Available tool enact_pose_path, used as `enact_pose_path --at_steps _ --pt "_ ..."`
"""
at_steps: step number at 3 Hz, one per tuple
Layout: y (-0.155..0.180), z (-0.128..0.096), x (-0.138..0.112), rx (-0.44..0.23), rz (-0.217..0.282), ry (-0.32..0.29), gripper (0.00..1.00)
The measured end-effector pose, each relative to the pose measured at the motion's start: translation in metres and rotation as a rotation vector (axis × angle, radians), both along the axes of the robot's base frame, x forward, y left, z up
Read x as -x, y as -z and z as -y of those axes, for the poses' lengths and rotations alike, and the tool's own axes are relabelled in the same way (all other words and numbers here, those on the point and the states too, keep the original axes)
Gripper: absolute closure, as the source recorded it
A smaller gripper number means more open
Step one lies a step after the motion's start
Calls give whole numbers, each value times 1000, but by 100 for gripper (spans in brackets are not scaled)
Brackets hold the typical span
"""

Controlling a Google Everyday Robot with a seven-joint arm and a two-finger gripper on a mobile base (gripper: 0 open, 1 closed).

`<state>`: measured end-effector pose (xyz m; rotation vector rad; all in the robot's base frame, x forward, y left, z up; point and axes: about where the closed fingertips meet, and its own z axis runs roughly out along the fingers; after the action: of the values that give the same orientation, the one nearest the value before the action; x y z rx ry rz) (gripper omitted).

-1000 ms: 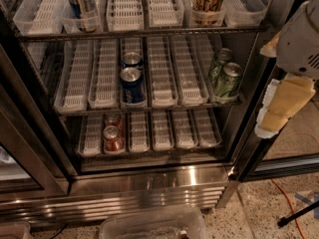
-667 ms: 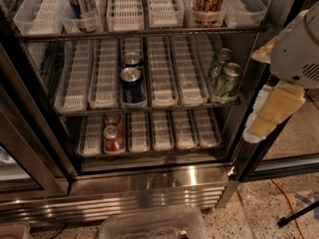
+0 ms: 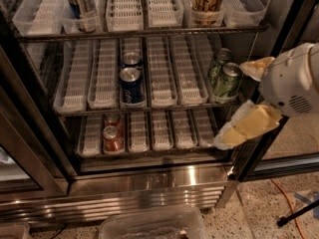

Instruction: Pick orange can from top shelf of fridge

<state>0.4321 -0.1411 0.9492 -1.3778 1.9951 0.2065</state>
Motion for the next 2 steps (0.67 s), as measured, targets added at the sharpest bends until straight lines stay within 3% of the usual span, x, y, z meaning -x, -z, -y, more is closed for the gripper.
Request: enact_pose_path --at_steps 1,2 --pt "31 -17 5 -133 61 18 0" --pt "15 -19 0 -178 159 44 0"
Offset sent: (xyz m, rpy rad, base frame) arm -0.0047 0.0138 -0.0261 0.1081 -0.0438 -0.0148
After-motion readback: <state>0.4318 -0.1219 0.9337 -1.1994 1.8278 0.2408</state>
